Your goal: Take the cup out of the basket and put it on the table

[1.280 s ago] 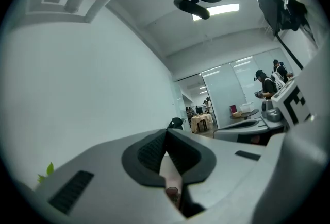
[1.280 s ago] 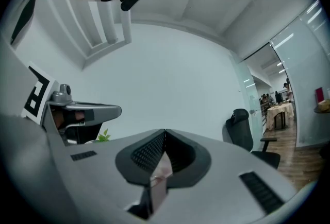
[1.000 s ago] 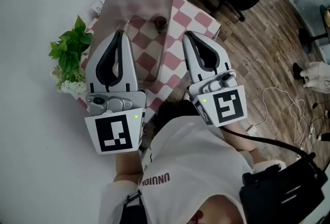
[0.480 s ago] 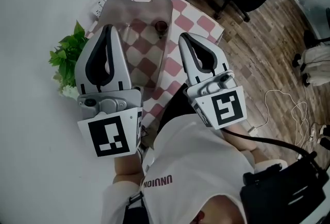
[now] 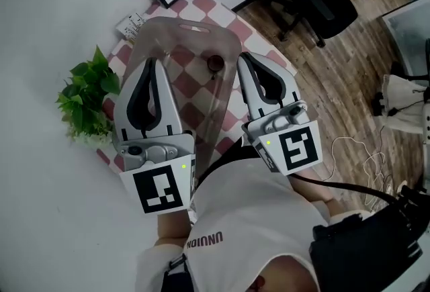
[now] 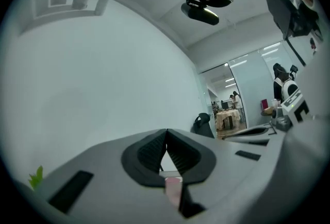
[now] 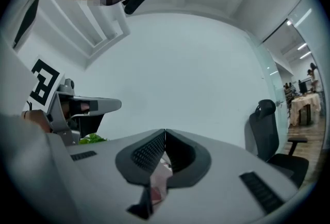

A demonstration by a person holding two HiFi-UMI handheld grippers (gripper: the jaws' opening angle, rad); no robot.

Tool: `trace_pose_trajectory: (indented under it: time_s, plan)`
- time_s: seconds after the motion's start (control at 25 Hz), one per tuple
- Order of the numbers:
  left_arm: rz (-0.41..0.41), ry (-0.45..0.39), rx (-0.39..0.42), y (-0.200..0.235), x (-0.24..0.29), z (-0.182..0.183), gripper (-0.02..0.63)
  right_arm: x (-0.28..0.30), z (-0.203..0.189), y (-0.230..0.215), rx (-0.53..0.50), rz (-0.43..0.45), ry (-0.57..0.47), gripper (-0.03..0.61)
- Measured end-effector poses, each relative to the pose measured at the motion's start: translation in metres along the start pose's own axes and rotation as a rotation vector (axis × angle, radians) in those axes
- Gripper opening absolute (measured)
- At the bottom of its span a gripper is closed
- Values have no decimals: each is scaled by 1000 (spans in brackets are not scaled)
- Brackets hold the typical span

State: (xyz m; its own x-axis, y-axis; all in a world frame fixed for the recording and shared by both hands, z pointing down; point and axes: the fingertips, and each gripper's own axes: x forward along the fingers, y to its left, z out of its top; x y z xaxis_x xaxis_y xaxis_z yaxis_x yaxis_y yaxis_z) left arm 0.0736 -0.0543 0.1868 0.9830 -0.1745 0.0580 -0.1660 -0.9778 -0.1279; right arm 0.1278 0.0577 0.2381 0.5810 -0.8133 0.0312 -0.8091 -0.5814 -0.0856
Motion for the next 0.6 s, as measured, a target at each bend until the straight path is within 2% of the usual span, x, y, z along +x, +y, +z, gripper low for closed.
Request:
trace_pose_trajectory:
  time_s: [0.28, 0.44, 0.6]
  plan:
    - [56, 109, -76, 33, 21, -46, 12, 66, -8, -14, -38, 93, 45, 18]
    - [80, 135, -121, 39, 25, -56, 12, 93, 1, -12, -52, 156, 44, 18]
    - [150, 167, -151, 48, 21, -64, 12, 104, 1, 0, -58, 226, 49, 18]
